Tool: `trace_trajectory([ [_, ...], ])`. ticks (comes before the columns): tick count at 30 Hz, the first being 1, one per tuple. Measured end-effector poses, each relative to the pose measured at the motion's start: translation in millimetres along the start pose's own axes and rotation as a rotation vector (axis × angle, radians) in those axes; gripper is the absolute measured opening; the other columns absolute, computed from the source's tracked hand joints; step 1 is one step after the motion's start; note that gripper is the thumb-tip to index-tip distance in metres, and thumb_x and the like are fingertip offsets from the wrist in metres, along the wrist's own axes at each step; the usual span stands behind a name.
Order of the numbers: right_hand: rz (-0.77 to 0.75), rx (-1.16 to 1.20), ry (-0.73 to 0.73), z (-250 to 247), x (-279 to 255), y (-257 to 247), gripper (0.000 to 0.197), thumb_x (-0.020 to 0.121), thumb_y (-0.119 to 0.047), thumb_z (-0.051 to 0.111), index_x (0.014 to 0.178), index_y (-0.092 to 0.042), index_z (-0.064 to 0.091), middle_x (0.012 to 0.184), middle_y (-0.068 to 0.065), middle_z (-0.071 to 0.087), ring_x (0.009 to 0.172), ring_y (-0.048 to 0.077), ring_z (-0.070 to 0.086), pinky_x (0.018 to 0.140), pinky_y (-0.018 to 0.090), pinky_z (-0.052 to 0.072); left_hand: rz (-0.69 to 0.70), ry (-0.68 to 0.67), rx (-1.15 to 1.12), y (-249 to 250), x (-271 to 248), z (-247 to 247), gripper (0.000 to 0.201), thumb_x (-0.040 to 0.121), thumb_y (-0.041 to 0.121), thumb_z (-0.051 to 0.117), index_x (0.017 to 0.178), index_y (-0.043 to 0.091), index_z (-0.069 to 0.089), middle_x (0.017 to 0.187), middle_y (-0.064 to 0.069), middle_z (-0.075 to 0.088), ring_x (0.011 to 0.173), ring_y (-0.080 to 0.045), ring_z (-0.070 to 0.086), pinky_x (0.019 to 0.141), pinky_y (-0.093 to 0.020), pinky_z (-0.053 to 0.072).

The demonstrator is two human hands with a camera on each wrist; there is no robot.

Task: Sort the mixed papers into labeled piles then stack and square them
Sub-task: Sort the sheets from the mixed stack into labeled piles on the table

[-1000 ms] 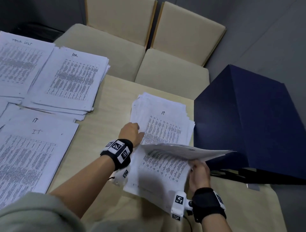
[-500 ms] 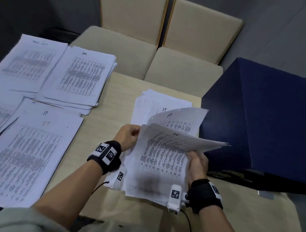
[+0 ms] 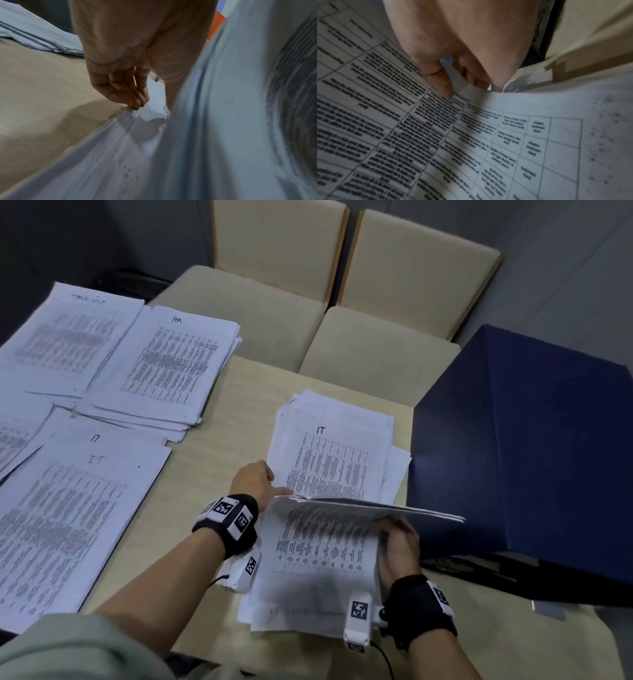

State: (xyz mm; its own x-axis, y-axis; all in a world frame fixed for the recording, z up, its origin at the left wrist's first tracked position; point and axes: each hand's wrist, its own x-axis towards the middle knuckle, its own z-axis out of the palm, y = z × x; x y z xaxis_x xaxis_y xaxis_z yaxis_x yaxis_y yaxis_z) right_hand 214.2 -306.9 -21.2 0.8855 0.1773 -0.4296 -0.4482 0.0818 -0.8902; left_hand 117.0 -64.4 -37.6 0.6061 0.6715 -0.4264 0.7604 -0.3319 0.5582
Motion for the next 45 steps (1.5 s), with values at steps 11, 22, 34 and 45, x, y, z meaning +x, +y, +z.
trace_trajectory([
  [11,0.273,-0.698,-0.099,-11.0,2.1,-3.9,0.067,0.104,-0.044,0.035,0.157,-0.014,0.006,0.165,0.004,0.007,0.151,0.022,0.013,0.117,0.027,0.013,0.256,0.213,0.372,6.0,-23.9,-22.4,0.027,0.097,0.04,0.053,0.085,0.018,0.061,0.081,-0.005,0.066,0.072,-0.028,0.056,0.059,-0.03,0.033],
  [22,0.027,0.097,0.045,17.3,28.8,-6.2,0.027,0.073,0.006,0.056,0.085,-0.017,0.063,0.08,0.006,0.062,0.074,0.018,0.057,0.073,0.031,0.048,0.538,0.222,0.43,-4.6,-24.0,-44.5,0.03,0.097,0.041,0.04,0.095,0.025,0.066,0.079,0.002,0.07,0.072,-0.026,0.063,0.056,-0.03,0.043],
  [34,0.075,-0.038,0.041,12.4,36.9,7.9,0.012,0.081,-0.006,0.071,0.085,-0.017,0.072,0.089,-0.005,0.074,0.086,0.014,0.066,0.077,0.028,0.054,0.272,-0.08,-0.276,-13.6,-10.6,-27.8,0.04,0.085,-0.007,0.055,0.083,0.029,0.073,0.1,0.0,0.075,0.091,-0.018,0.068,0.09,-0.036,0.053],
  [45,0.074,-0.085,0.134,17.4,36.2,4.2,0.03,0.077,0.013,0.06,0.06,-0.011,0.057,0.064,0.001,0.063,0.08,0.023,0.057,0.078,0.036,0.047,0.001,0.092,0.05,4.9,2.3,-17.7,0.025,0.084,0.014,0.054,0.061,0.014,0.045,0.057,0.001,0.045,0.059,-0.026,0.046,0.05,-0.028,0.027],
])
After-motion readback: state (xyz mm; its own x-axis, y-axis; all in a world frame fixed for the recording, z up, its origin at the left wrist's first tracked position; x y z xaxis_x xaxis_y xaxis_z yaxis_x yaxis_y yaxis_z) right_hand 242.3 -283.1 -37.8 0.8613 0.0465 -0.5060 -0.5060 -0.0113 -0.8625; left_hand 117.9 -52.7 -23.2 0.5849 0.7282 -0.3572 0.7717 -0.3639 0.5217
